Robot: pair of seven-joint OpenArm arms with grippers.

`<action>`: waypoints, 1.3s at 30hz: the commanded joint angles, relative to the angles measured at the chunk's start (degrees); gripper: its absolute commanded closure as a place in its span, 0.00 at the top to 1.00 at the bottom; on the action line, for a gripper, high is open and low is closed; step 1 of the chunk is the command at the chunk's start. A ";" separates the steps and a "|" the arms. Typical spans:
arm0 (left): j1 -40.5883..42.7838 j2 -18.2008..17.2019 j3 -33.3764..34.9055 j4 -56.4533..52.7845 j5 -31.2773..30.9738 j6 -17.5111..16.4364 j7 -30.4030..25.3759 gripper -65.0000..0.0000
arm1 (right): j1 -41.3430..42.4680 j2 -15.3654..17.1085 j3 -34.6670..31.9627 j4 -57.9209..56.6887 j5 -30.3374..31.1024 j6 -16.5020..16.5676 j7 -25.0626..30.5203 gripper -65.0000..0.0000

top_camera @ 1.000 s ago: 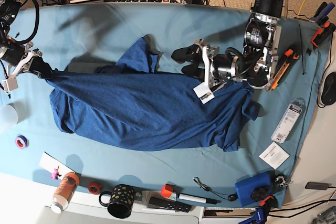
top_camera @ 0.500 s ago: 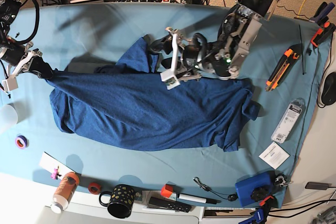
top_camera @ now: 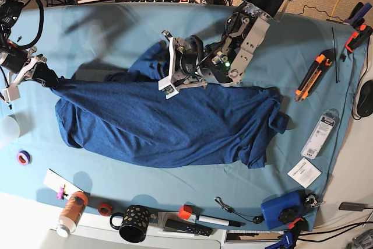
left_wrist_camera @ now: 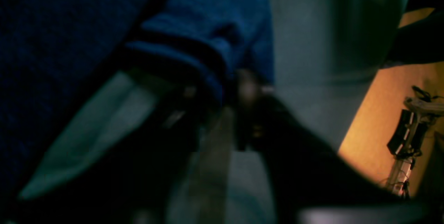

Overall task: Layout the t-shirt on the table in an organized manner, then fold the t-shirt properly
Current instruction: 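Grasp the bunched sleeve fabric with the left gripper, then pull the grasped sleeve with the left gripper away from the right gripper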

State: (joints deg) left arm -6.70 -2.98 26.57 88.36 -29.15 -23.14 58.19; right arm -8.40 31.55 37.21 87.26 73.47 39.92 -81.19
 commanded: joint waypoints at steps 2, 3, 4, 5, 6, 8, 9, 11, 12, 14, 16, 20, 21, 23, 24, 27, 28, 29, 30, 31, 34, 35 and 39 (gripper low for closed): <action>-0.92 0.57 -0.07 0.81 -0.87 -0.26 -0.07 0.00 | 0.61 1.62 0.39 0.81 1.29 0.08 1.19 0.00; -0.90 0.55 -0.07 0.81 -1.11 -0.52 0.55 0.00 | 0.61 1.62 0.39 0.81 1.29 0.08 1.19 0.00; -0.90 0.55 -0.07 0.81 -2.23 -0.85 1.66 0.00 | 0.61 1.62 0.39 0.81 1.29 0.08 1.19 0.00; -0.90 0.55 -0.07 0.81 -4.83 -1.40 3.32 0.00 | 0.61 1.62 0.39 0.81 1.29 0.08 1.19 0.00; -0.90 0.52 -0.07 0.81 -8.55 -3.15 5.22 0.00 | 0.61 1.62 0.39 0.81 1.29 0.08 1.19 0.00; -0.90 0.57 -0.07 0.81 -16.37 -6.64 9.70 0.00 | 0.63 1.62 0.39 0.81 1.29 0.08 1.19 0.00; -0.90 0.55 -0.07 0.81 -20.55 -8.41 12.00 0.00 | 0.61 1.62 0.39 0.81 1.29 0.08 1.19 0.00; -0.90 0.57 -0.07 0.81 -29.07 -11.78 16.90 0.00 | 0.61 1.62 0.39 0.81 1.29 0.08 1.19 0.00; -0.90 0.57 -0.07 0.81 -33.31 -13.22 19.10 0.00 | 0.61 1.62 0.39 0.81 1.27 0.08 1.19 0.00; -0.90 0.55 -0.07 0.81 -40.61 -15.87 21.81 0.00 | 0.63 1.62 0.39 0.81 1.29 0.08 1.19 0.00; -0.92 0.52 -0.07 0.81 -47.36 -16.86 21.81 0.00 | 0.61 1.62 0.39 0.81 1.27 0.08 1.19 0.00; -0.92 0.13 -0.07 0.81 -55.85 -16.86 21.81 0.00 | 0.63 1.62 0.39 0.81 1.27 0.08 1.19 0.00; -0.92 -0.04 -0.07 0.81 -55.85 -16.86 21.81 0.00 | 0.61 1.62 0.39 0.81 1.27 0.08 1.19 0.00; -0.90 -0.28 -0.07 1.01 -55.85 -16.86 21.81 0.00 | 0.63 1.62 0.39 0.81 1.27 0.08 1.19 0.00; -0.90 -0.59 -0.07 1.16 -55.85 -16.86 21.81 0.00 | 0.63 1.62 0.39 0.81 1.27 0.08 1.19 0.00; -0.90 -1.81 -0.07 2.64 -55.85 -16.86 21.81 0.00 | 0.63 1.62 0.39 0.81 1.27 0.08 1.19 0.00; -0.92 -2.62 -0.07 3.58 -55.85 -16.86 21.81 0.00 | 0.63 1.62 0.39 0.81 1.25 0.08 1.19 0.00; -0.90 -3.65 -0.07 4.74 -55.85 -16.86 21.81 0.00 | 0.63 1.62 0.39 0.81 1.27 0.08 1.19 0.00; -0.90 -4.85 -0.07 6.10 -55.85 -16.86 21.81 0.00 | 0.63 1.62 0.39 0.81 1.25 0.08 1.19 0.00; -0.90 -6.23 -0.07 7.63 -55.85 -16.86 21.81 0.00 | 0.63 1.62 0.39 0.81 1.25 0.08 1.19 0.00; -0.85 -10.51 -0.11 12.48 -55.85 -16.86 21.81 0.00 | 0.63 1.64 0.39 0.81 1.27 0.08 1.19 0.00; -0.72 -11.82 -0.13 14.05 -55.85 -16.86 21.81 0.00 | 0.63 1.64 0.39 0.81 1.25 0.08 1.19 0.00; 1.46 -16.24 -0.22 20.28 -55.85 -16.86 21.81 0.00 | 0.63 1.64 0.39 0.81 1.25 0.08 1.19 0.00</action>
State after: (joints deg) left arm -4.69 -19.31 26.55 107.72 -83.05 -39.70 80.99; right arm -8.40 31.55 37.21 87.26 73.43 39.92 -81.19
